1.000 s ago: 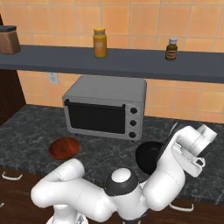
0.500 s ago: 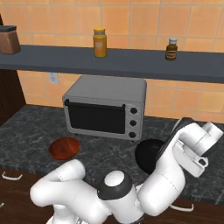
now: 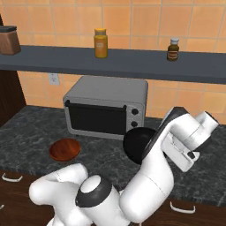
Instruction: Pick up the bowls on the counter and stack them on top of one another in the open cabinet. Place the smaller bowl on top of the larger bowl.
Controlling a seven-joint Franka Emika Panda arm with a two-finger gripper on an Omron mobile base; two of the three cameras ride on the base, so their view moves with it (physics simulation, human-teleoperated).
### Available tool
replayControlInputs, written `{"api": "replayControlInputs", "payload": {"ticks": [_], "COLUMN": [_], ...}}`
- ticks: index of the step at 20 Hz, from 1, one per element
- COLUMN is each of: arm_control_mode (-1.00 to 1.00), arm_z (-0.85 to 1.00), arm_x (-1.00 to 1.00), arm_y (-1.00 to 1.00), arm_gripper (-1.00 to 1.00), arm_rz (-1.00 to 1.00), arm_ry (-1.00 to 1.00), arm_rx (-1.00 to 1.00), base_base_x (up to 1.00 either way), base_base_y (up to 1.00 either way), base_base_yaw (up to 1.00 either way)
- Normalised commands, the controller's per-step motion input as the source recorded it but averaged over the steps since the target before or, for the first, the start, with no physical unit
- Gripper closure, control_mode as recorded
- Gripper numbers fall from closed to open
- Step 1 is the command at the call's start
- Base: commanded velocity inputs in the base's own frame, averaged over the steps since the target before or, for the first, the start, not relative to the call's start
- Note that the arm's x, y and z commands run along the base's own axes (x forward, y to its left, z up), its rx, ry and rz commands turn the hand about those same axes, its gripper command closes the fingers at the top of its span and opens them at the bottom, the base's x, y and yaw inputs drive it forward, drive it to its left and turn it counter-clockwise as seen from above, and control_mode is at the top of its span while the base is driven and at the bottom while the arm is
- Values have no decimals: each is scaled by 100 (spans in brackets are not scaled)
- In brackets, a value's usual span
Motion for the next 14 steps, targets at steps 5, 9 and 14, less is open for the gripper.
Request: {"api": "replayControlInputs", "payload": {"ticks": [5,9,14], "arm_control_mode": [-100,-100,-100], "arm_z": [59,72,72], "arm_x": [-21,-28,-45], "arm_y": [79,81,90], "arm_gripper": [100,100,100], "arm_rz": [-16,-14,-7], "arm_ry": [0,0,0], "arm_rx": [-5,-4,0], "base_base_x": [0,0,0], "base_base_y": [0,0,0], "base_base_yaw": [0,0,0]}}
